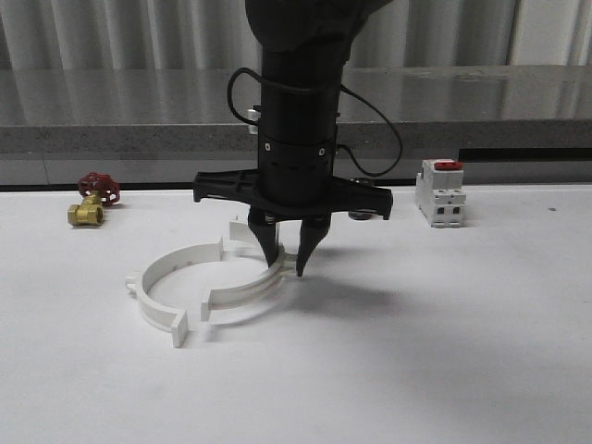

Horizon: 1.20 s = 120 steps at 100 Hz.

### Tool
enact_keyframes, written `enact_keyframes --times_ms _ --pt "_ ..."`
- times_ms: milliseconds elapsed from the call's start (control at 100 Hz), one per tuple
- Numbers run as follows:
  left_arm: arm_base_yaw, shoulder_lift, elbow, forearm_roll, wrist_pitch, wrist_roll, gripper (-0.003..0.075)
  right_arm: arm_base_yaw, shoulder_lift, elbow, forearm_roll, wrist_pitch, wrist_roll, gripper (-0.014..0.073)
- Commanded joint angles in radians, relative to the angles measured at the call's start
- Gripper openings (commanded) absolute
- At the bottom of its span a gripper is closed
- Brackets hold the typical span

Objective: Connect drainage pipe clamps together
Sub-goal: 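Carry the half-ring with the right gripper toward the placed half-ring, then lower it to join the placed half-ring, forming a full ring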

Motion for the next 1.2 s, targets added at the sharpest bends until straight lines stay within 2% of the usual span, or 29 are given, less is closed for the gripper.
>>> enact_keyframes --times_ms 0,390,580,1000,1100,1190 --pt "0.002 0.004 -0.029 -0.002 -0.073 0.0 -0.002 -0.001 -0.056 -0.031 -0.021 -0.007 0.001 0.0002" --pt "0.002 0.004 -0.029 -0.002 -0.073 0.0 -0.002 0.037 -0.027 -0.031 -0.017 -0.023 0.011 0.0002" --pt "0.002 0.004 -0.029 -0.002 -0.073 0.0 -0.002 0.037 -0.015 -0.031 0.016 -0.053 0.013 0.0002" --pt "0.002 0.004 -0.029 -0.002 -0.073 0.0 -0.002 0.037 -0.012 -0.031 0.001 -0.063 0.011 0.0012" --pt "0.002 0.004 -0.029 -0.002 -0.073 0.0 -0.002 0.037 -0.012 -0.031 -0.001 -0.063 0.011 0.0087" --pt "0.002 0.004 -0.029 -0.002 -0.073 0.0 -0.002 0.037 -0.012 -0.031 -0.001 -0.067 0.01 0.023"
